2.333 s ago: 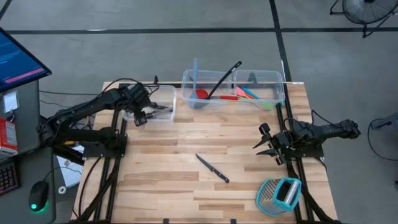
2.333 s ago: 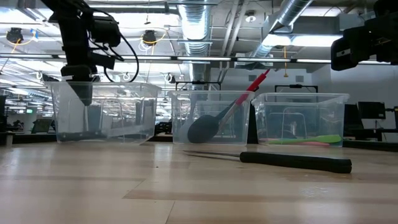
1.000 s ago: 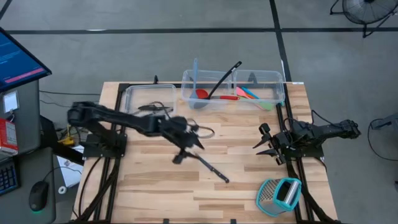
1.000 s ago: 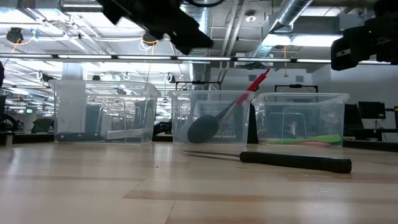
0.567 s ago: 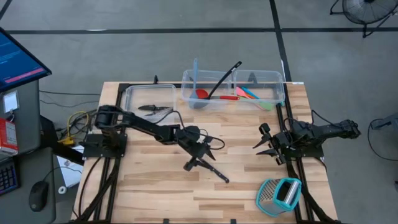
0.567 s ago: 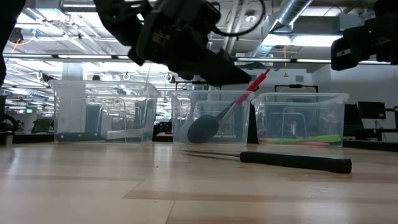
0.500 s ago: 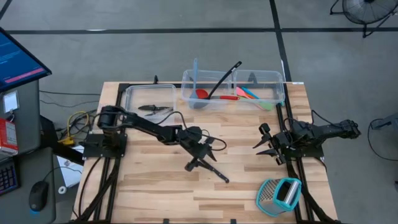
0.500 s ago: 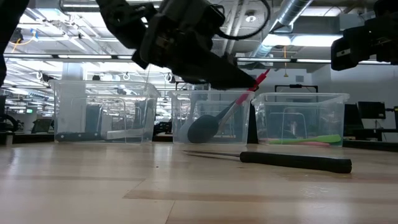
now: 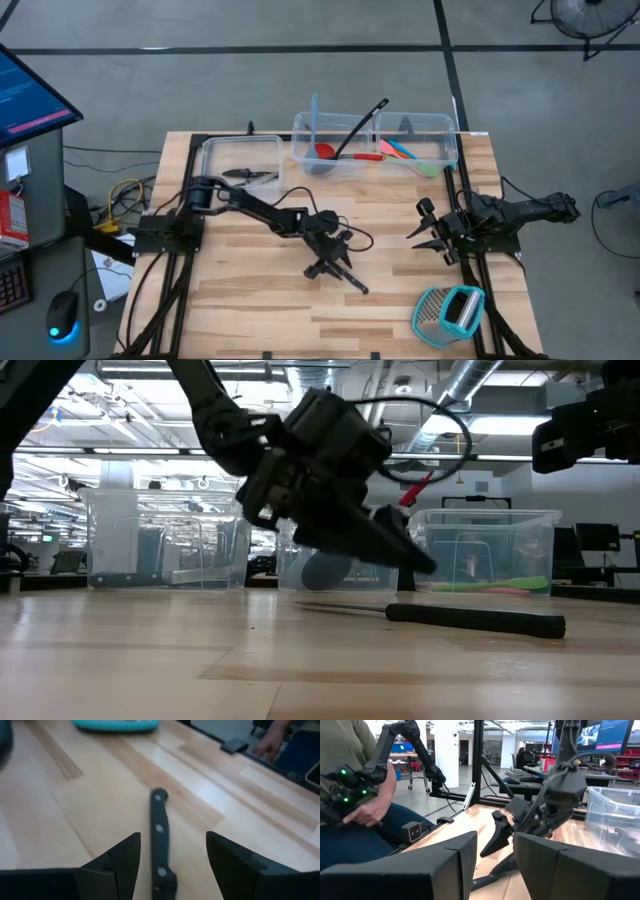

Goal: Pick & Place Kitchen Items
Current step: Put the black knife into the top left transparent bin

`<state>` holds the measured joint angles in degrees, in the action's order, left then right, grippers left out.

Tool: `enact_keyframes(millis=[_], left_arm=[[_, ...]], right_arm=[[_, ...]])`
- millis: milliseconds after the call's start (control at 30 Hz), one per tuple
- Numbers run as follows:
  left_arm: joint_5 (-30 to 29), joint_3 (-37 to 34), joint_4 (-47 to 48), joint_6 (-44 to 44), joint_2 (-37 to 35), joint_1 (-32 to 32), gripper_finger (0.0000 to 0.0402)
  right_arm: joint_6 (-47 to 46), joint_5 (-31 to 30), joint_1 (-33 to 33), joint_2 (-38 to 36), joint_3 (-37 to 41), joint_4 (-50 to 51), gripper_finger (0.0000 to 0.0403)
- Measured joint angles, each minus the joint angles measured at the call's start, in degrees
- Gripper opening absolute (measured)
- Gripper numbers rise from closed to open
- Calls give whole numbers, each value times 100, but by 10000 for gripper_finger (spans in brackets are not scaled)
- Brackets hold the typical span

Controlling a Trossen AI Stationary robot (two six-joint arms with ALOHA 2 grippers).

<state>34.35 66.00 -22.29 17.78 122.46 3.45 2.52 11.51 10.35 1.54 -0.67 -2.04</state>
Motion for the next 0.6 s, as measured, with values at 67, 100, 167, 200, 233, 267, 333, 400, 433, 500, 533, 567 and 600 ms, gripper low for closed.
enact_keyframes(millis=[67,100,167,200,233,267,333,400,433,500,533,567,600], left_arm=[[-1,0,23,-39,111,8,205],[-6,0,25,-80,148,8,205],[-93,-2,8,-93,199,8,205],[-176,-2,27,-99,210,8,205],[-284,-9,45,-98,212,15,205],[-424,-15,48,-68,212,34,204],[-674,-15,70,63,212,43,200],[-772,-19,88,135,212,43,192],[-796,-20,108,134,212,43,186],[-796,-20,193,119,212,43,172],[-800,-22,213,107,212,43,165],[-798,-22,219,103,212,47,158],[-802,-22,237,98,212,61,152]], right_arm=[[0,2,2,0,0,-2,124],[-1,1,1,0,0,0,124],[0,1,1,0,0,-2,124],[0,2,1,0,1,-1,124],[0,0,0,0,0,0,124],[0,2,0,0,0,0,124],[-1,1,1,0,0,-2,124],[0,0,0,0,0,0,124],[0,1,0,0,0,-2,124],[0,2,0,0,0,-1,124],[0,0,0,0,0,-2,124],[0,0,0,0,0,-2,124],[0,0,1,0,0,-1,124]])
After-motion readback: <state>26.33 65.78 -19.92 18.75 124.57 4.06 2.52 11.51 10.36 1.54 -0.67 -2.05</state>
